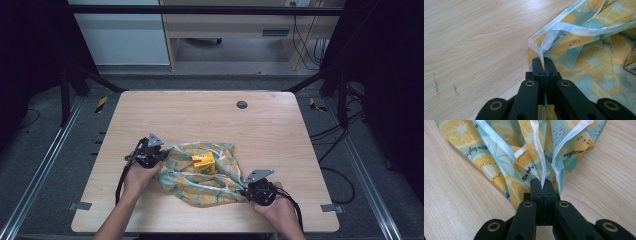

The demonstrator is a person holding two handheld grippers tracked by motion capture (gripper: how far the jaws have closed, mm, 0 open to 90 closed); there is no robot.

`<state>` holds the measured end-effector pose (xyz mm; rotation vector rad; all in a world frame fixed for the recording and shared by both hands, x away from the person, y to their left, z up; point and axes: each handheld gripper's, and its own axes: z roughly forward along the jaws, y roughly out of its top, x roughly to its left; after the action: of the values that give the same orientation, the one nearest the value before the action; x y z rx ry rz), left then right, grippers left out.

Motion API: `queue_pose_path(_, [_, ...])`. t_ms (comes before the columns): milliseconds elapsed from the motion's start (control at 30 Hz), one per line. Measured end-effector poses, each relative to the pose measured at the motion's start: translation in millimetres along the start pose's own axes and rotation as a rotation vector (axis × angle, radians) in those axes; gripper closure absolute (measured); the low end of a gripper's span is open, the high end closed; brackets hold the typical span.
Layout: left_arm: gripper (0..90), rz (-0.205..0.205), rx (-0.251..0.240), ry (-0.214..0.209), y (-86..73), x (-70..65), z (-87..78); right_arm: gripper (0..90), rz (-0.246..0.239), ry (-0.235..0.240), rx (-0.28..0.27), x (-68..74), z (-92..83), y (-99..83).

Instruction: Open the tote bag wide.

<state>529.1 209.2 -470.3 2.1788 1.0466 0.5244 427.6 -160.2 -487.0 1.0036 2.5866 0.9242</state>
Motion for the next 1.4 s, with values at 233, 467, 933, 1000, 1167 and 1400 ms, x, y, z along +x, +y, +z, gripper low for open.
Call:
queue_pose_path(233, [90.0,0.005,0.024,0.005,-3.0,-1.1,-2.9,90.0,0.007,-0.004,0.008,-1.2,1.2,0.1])
queue_pose_path(467, [80.6,-0.011,-0.011,-0.001,-7.1,-2.9,-10.4,80.3,0.012,0.006,-0.029,-2.7,-0.4,-2.0])
queue_pose_path(933, [30.1,-0.02,-0.266,-0.043,13.0,-14.9,-69.2,20.6,-0.037,-0.048,-0.324,7.6,-43.8,21.3])
queue_pose_path(1000, [26.1,-0.019,-0.288,-0.025,16.5,-14.8,-77.8,18.8,-0.019,-0.071,-0.387,4.1,-54.0,23.7])
queue_pose_path(1167, [18.0,-0.034,-0.283,0.027,12.6,-7.1,-93.1,12.2,0.061,-0.22,-0.482,-16.1,-71.4,18.0])
queue_pose_path(1400, [14.5,-0.049,-0.259,0.065,-16.6,8.0,-107.7,8.0,0.186,-0.331,-0.453,-46.0,-72.8,-3.9])
